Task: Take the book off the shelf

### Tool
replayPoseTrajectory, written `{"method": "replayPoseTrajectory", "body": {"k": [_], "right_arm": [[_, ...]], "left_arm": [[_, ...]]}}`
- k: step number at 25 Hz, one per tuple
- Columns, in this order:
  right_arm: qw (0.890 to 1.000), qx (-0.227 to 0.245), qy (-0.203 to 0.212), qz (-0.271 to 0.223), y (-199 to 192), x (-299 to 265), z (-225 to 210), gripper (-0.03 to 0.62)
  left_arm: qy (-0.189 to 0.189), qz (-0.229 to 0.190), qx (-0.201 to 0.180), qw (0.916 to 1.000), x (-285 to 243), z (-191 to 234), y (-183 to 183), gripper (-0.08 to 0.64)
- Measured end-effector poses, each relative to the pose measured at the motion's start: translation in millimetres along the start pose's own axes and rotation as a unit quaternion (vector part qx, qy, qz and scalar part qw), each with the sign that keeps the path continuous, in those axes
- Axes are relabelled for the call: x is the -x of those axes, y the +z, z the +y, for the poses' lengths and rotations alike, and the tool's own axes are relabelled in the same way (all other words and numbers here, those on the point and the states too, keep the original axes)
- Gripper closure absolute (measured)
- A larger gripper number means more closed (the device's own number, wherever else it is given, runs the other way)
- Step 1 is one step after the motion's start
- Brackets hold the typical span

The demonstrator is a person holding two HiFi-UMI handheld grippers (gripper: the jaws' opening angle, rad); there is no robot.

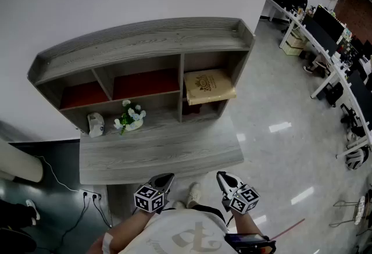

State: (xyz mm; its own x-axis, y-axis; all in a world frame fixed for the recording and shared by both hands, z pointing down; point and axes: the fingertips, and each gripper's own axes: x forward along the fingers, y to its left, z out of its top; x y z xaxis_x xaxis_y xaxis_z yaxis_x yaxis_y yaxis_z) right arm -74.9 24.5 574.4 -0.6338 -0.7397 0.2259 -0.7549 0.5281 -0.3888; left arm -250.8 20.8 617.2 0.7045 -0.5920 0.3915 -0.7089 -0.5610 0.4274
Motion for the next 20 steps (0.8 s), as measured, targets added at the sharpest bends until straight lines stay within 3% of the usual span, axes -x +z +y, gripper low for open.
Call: {"method": "replayPoseTrajectory", "body": {"k": [10,20], "right_arm": [[1.0,0.009,-0.009,0.003,-20,25,45,0.591],[1.0,0.018,-0.011,-0.023,-9,41,50,0.589]], "left_arm": [[-0.017,-0.016,-0.011,0.9997,39,-17,-14,0.557],[-0.027,-0.029,-0.015,0.9991,38,-35,-16,0.557]]}}
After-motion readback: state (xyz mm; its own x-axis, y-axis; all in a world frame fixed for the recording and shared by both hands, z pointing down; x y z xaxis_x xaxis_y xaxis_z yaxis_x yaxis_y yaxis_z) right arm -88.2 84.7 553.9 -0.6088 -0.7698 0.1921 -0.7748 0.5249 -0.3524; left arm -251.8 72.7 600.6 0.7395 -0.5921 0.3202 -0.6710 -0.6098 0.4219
